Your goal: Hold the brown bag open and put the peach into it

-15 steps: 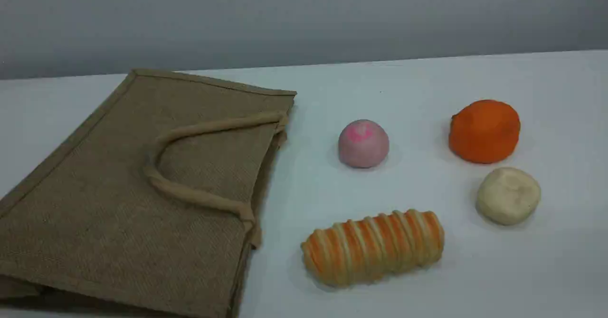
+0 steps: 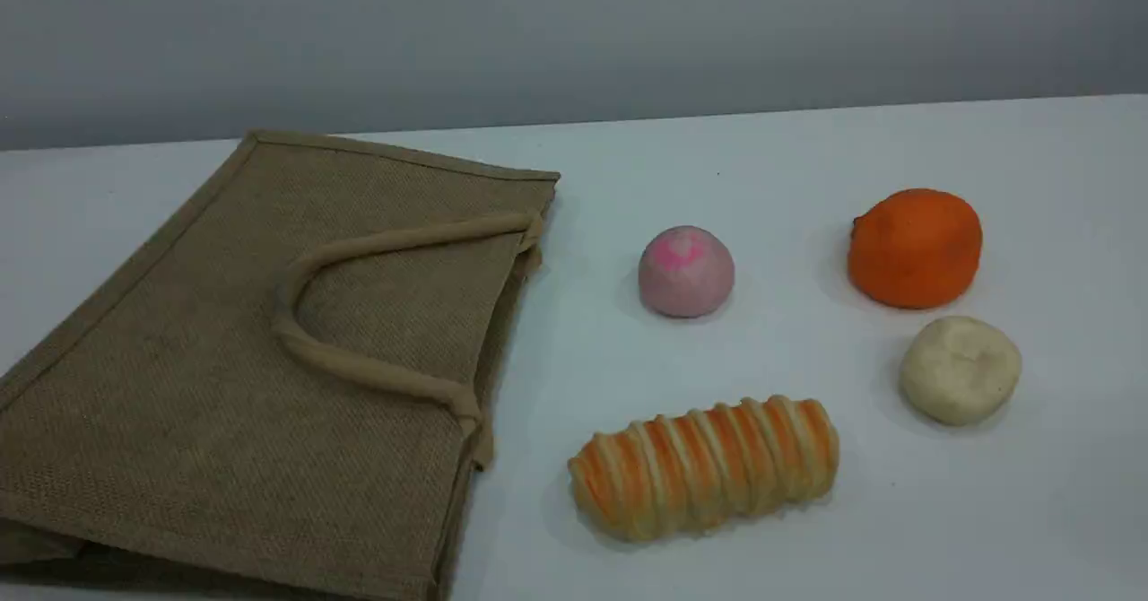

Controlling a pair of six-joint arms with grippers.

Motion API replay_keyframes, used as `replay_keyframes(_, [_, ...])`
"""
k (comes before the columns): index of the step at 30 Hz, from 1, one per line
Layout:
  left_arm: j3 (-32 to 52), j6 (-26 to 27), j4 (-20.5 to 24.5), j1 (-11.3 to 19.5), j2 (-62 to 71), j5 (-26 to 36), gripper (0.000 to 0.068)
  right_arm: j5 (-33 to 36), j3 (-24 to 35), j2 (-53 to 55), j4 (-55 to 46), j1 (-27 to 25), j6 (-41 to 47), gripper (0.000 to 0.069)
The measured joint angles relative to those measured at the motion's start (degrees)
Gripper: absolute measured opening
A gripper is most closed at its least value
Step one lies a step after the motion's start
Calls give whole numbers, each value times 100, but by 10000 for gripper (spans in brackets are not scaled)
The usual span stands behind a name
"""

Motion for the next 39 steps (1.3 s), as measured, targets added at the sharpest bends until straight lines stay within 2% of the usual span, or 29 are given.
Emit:
replay_keyframes(22, [0, 0, 0, 0, 0, -6, 469, 0, 0, 0, 0, 0, 0, 573])
replay_keyframes(27, [0, 20, 0, 0, 0, -371, 469, 0, 0, 0, 0, 25, 0, 573])
replay_keyframes(39, [0, 27, 11, 0, 0, -486, 469, 0, 0, 0, 0, 29, -12, 573])
